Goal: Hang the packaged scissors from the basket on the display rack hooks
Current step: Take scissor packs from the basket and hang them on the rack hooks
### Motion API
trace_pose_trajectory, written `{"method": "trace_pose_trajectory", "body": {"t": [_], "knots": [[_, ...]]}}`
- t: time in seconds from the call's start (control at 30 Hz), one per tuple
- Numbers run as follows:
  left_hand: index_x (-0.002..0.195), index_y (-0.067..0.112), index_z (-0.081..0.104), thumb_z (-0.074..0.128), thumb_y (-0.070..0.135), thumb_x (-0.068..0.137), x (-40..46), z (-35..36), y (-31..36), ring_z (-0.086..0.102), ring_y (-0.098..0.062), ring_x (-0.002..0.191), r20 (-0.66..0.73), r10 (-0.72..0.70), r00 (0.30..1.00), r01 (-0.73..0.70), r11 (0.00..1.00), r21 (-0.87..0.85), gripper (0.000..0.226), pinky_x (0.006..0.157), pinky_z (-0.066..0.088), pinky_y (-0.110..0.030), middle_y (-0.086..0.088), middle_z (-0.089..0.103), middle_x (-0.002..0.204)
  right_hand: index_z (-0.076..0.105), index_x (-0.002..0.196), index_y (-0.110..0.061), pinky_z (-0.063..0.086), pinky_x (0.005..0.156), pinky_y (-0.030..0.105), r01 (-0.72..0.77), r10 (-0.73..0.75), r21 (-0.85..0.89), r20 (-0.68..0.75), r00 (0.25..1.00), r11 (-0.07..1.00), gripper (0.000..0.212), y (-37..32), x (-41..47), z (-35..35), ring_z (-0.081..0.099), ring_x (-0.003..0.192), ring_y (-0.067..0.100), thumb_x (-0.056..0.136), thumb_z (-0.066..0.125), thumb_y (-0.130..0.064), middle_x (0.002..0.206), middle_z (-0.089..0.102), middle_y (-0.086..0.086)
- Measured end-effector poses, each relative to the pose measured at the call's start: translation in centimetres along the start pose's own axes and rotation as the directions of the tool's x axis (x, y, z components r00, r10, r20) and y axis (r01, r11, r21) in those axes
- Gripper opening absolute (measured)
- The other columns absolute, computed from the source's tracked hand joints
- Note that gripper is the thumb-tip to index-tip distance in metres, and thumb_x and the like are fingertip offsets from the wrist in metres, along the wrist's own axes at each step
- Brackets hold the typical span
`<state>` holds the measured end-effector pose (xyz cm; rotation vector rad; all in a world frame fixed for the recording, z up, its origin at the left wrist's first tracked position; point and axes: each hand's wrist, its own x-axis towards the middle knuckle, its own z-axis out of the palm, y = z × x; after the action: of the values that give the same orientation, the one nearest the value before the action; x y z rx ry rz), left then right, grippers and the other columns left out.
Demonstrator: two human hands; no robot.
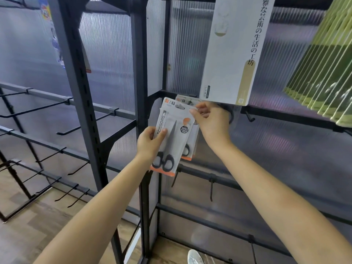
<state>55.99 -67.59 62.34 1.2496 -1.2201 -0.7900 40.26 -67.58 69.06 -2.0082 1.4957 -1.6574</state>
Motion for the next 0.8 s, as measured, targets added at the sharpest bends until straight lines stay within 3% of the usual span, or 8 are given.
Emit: {"method": "trace_pose_trajectory", "body": {"t": [0.17, 0.27, 0.37, 0.43, 0.6, 0.7, 0.8], "knots": [[0.082, 0.019, 0.053, 0.058, 0.028, 0.092, 0.5, 0.2, 0.5, 0.053, -0.005, 0.074, 0.021, 0.032, 0.999, -0.032, 0.999, 0.005, 0.014, 0.061, 0.041, -0.017, 0.009, 0.056, 0.081, 0.066, 0.1, -0.004, 0.045, 0.07, 0.017, 0.026, -0.025, 0.009, -0.074, 0.997, 1.0, 0.017, 0.3, -0.3, 0.0, 0.056, 0.075, 0.007, 0.088, 0.064, -0.016, 0.08, 0.062, -0.002], [0.084, 0.016, 0.052, 0.057, 0.027, 0.092, 0.3, 0.6, 0.2, 0.051, -0.004, 0.07, 0.032, 0.029, 0.999, -0.029, 1.0, 0.001, 0.015, 0.059, 0.039, -0.016, 0.01, 0.053, 0.077, 0.065, 0.099, -0.004, 0.045, 0.07, 0.014, 0.068, -0.07, -0.046, -0.041, 0.997, 0.997, 0.016, 0.2, -0.6, 0.0, 0.056, 0.076, 0.007, 0.091, 0.061, -0.017, 0.084, 0.061, -0.002], [0.085, 0.017, 0.053, 0.057, 0.029, 0.092, 0.5, 1.2, -0.3, 0.055, -0.01, 0.076, 0.031, 0.011, 0.999, -0.011, 1.0, -0.012, 0.015, 0.065, 0.046, -0.021, 0.006, 0.057, 0.081, 0.064, 0.1, -0.005, 0.042, 0.067, 0.003, 0.132, -0.133, -0.095, -0.002, 0.991, 0.987, 0.013, 0.2, -0.9, -0.1, 0.053, 0.073, 0.001, 0.093, 0.058, -0.014, 0.087, 0.056, -0.006], [0.084, 0.018, 0.054, 0.058, 0.031, 0.092, 0.7, 1.6, -0.4, 0.057, -0.013, 0.078, 0.033, -0.013, 0.999, 0.014, 1.0, -0.017, 0.015, 0.07, 0.049, -0.026, 0.003, 0.059, 0.082, 0.063, 0.101, -0.005, 0.043, 0.069, 0.005, 0.139, -0.137, -0.109, 0.028, 0.99, 0.984, 0.013, 0.3, -1.1, -0.2, 0.054, 0.076, 0.002, 0.094, 0.055, -0.012, 0.09, 0.055, -0.006], [0.077, 0.019, 0.052, 0.059, 0.027, 0.091, 0.3, 2.0, -0.7, 0.052, -0.007, 0.067, 0.022, -0.02, 1.0, 0.022, 0.996, -0.082, 0.018, 0.059, 0.041, -0.018, 0.006, 0.055, 0.074, 0.064, 0.104, -0.005, 0.045, 0.075, 0.012, 0.132, -0.134, -0.134, -0.006, 0.991, 0.982, 0.016, 0.5, -1.1, 0.0, 0.058, 0.084, 0.006, 0.094, 0.054, -0.012, 0.096, 0.064, 0.003], [0.078, 0.017, 0.054, 0.06, 0.026, 0.091, -0.2, 1.7, -0.9, 0.052, -0.007, 0.068, 0.012, 0.014, 1.0, -0.013, 0.991, -0.13, 0.016, 0.059, 0.045, -0.016, 0.004, 0.056, 0.074, 0.063, 0.096, -0.004, 0.044, 0.066, 0.005, 0.124, -0.128, -0.082, -0.045, 0.991, 0.989, 0.009, 0.1, -1.3, 0.0, 0.056, 0.069, -0.012, 0.093, 0.056, -0.009, 0.079, 0.058, -0.007], [0.079, 0.018, 0.055, 0.059, 0.024, 0.091, -0.5, 1.4, -0.8, 0.052, -0.004, 0.068, 0.004, 0.066, 0.998, -0.065, 0.989, -0.133, 0.014, 0.054, 0.044, -0.007, 0.006, 0.056, 0.076, 0.063, 0.096, -0.001, 0.039, 0.06, -0.002, 0.1, -0.101, -0.017, -0.067, 0.993, 0.995, 0.009, 0.0, -1.5, 0.1, 0.05, 0.066, -0.027, 0.093, 0.056, -0.007, 0.075, 0.046, -0.02]]}}
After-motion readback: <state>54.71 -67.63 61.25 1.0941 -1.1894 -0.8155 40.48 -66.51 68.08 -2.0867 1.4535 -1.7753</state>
